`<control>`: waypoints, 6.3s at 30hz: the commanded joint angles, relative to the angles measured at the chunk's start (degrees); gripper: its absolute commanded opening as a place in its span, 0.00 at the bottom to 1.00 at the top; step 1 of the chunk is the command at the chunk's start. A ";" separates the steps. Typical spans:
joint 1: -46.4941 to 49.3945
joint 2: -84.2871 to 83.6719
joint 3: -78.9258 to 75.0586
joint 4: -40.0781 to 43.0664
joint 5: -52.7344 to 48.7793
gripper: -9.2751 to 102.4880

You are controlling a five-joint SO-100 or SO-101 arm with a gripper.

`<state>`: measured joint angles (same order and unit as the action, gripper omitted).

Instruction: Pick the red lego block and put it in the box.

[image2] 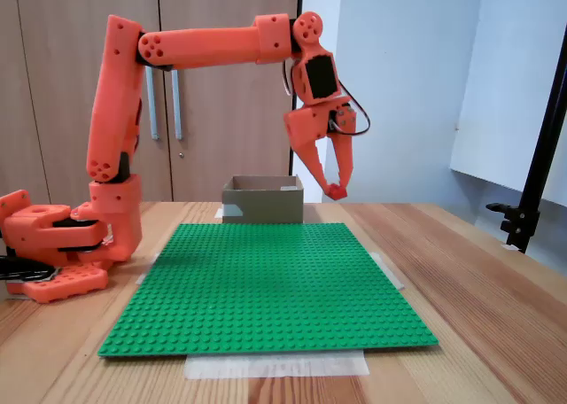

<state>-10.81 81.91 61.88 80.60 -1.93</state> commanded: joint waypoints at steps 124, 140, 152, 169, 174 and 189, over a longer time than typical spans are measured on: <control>-35.77 11.16 14.68 -9.40 5.63 0.28; -19.07 49.31 42.98 -19.07 0.53 0.08; -3.69 69.87 61.35 -28.65 -1.41 0.08; 4.57 81.83 83.23 -33.57 1.85 0.08; 6.06 84.99 89.91 -36.12 0.62 0.08; 8.17 98.26 109.42 -40.87 -0.35 0.08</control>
<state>-2.64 177.89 170.42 39.99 -2.29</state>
